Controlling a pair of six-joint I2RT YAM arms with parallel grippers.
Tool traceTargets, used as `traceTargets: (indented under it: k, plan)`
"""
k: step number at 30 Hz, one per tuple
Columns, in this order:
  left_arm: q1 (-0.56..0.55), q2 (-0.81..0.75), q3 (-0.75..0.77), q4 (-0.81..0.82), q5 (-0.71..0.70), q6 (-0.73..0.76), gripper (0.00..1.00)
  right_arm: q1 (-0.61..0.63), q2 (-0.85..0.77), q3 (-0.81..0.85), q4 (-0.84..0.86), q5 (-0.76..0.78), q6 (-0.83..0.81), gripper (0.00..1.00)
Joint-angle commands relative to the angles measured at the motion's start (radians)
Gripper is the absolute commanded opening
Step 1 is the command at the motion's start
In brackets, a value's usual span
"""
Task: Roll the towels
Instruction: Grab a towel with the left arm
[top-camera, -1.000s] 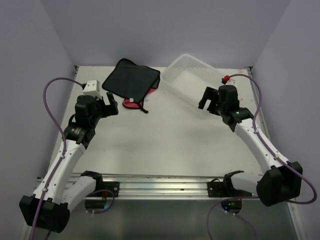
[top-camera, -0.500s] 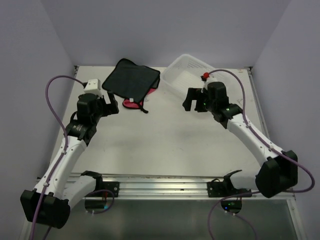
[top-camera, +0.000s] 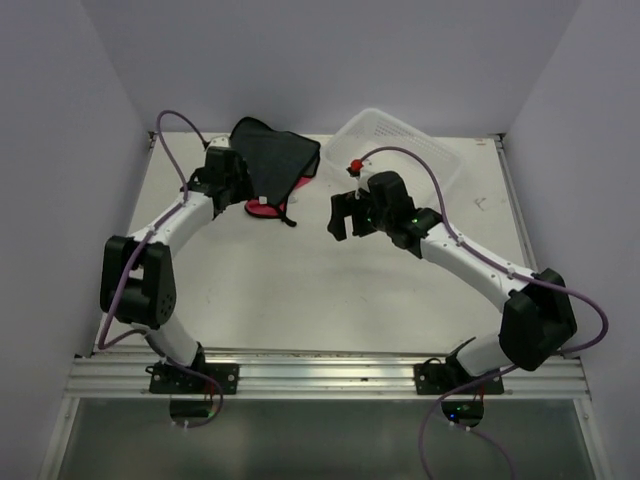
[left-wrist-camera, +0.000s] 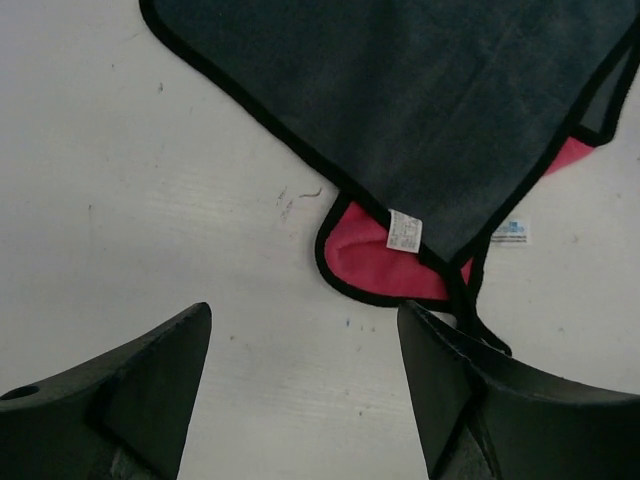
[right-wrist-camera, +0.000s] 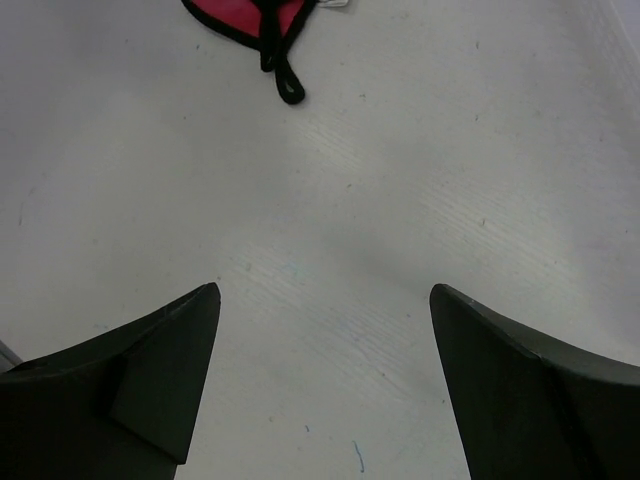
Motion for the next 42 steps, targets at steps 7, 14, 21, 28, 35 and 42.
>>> traceTargets:
  k: [7,14,21,28,35,42]
  plan:
    - [0.082,0.319,0.217,0.083,-0.060,-0.057,0.72,-0.006,-0.122,-0.163,0.124,-0.097,0.023,0.87]
    - [0.099,0.422,0.315,0.142,-0.074,-0.055,0.73,-0.005,-0.113,-0.185,0.155,-0.096,0.053,0.87]
    - [0.127,0.588,0.466,0.094,-0.060,-0.074,0.65,-0.005,-0.101,-0.200,0.173,-0.071,0.059,0.77]
    - [0.141,0.645,0.506,0.074,-0.072,-0.103,0.61,-0.005,-0.098,-0.205,0.179,-0.071,0.063,0.72]
    - [0.142,0.697,0.576,0.011,-0.086,-0.120,0.49,-0.005,-0.086,-0.202,0.173,-0.064,0.066,0.70]
    - [0.142,0.707,0.598,-0.009,-0.078,-0.117,0.10,-0.005,-0.084,-0.202,0.167,-0.045,0.066,0.70]
